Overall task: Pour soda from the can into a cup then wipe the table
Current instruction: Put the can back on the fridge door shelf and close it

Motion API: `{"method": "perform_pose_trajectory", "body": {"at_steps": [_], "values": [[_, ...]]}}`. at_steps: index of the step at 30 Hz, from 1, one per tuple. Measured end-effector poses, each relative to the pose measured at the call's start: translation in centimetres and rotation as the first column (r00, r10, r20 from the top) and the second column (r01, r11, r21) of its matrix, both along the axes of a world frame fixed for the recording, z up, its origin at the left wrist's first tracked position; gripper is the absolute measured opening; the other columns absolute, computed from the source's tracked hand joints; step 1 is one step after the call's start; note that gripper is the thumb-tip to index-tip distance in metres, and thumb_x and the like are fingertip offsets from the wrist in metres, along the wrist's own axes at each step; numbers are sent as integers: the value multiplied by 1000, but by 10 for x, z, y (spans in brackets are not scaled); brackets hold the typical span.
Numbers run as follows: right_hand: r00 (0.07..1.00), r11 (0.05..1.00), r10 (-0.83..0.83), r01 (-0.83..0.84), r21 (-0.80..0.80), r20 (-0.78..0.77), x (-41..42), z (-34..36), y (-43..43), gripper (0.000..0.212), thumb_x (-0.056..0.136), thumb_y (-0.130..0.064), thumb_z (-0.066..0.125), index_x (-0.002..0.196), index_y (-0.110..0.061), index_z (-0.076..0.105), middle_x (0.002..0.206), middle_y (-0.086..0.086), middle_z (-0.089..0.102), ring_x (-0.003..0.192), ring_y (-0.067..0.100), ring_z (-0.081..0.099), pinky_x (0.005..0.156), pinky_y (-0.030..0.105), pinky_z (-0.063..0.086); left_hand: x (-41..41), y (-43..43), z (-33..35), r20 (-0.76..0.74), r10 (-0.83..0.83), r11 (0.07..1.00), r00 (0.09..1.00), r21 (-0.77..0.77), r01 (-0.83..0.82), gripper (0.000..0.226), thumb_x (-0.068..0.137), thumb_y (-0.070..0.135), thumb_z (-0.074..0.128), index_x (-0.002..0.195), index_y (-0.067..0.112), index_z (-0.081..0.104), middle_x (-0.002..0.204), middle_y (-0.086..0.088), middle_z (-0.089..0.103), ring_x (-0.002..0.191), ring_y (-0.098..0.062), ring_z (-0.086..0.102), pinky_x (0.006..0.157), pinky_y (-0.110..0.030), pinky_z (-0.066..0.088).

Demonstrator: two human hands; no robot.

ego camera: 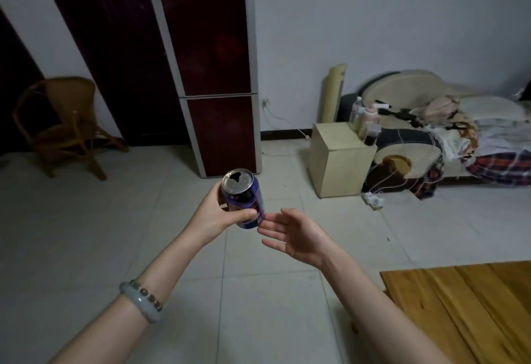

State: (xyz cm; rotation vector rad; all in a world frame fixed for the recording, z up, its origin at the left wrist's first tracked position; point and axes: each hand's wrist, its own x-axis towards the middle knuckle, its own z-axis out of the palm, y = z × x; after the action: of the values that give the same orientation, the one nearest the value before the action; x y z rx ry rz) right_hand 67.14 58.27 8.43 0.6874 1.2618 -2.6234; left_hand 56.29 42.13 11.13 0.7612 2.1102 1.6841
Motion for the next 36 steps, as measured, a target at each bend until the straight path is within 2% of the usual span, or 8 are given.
{"method": "perform_pose_trajectory", "body": {"at_steps": [3,8,14,20,24,28,32,36], "values": [[998,998,57,-57,31,-12,-48,12,-22,37,96,-27,37,114,-1,57,111,16,62,104,27,59,95,40,45,-42,-27,10,-4,57,998,998,11,-57,78,54,22,86,123,19,51,118,2,63,109,-13,59,91,-25,46],[988,984,152,-151,97,-10,-120,28,-38,38,96,-28,37,115,-2,56,110,15,63,101,25,60,95,40,46,-105,-53,15,-12,118,993,993,23,-118,62,67,12,84,119,22,53,113,7,65,105,-9,61,82,-18,47],[976,970,219,-217,111,-5,-212,27,-35,38,96,-28,38,112,-1,58,108,16,65,99,26,62,94,41,47,-184,-56,18,-23,154,987,988,47,-153,60,63,12,85,113,25,55,109,8,66,97,-3,62,73,-11,47],[966,960,258,-254,122,-15,-328,27,-15,39,96,-29,38,112,0,58,104,17,65,95,26,63,93,39,47,-292,-40,20,-52,187,982,981,28,-185,60,67,10,84,117,23,53,112,9,64,99,1,61,74,-6,46],[957,945,290,-283,165,-22,-412,41,4,40,96,-29,39,110,1,60,105,17,67,96,26,64,90,38,49,-369,-25,36,-81,189,982,979,14,-188,62,64,14,86,111,35,52,110,14,63,96,10,60,74,-5,46],[941,923,337,-327,205,-16,-488,54,18,41,96,-30,38,107,2,62,102,18,69,95,27,66,87,37,51,-435,-17,47,-92,227,974,970,26,-225,64,63,16,87,113,34,52,114,11,64,104,0,60,85,-14,46],[930,908,368,-359,214,0,-550,59,25,42,97,-31,36,104,1,62,101,18,68,99,28,64,92,39,49,-492,-10,48,-89,275,961,957,49,-271,62,64,12,86,112,33,52,108,15,63,95,10,60,75,-5,46],[929,911,370,-360,202,-11,-613,58,32,43,97,-31,37,110,3,61,106,19,67,99,29,64,95,40,48,-552,-3,47,-86,293,955,952,75,-287,64,64,9,85,116,28,53,109,13,64,96,5,61,75,-6,46]]}}
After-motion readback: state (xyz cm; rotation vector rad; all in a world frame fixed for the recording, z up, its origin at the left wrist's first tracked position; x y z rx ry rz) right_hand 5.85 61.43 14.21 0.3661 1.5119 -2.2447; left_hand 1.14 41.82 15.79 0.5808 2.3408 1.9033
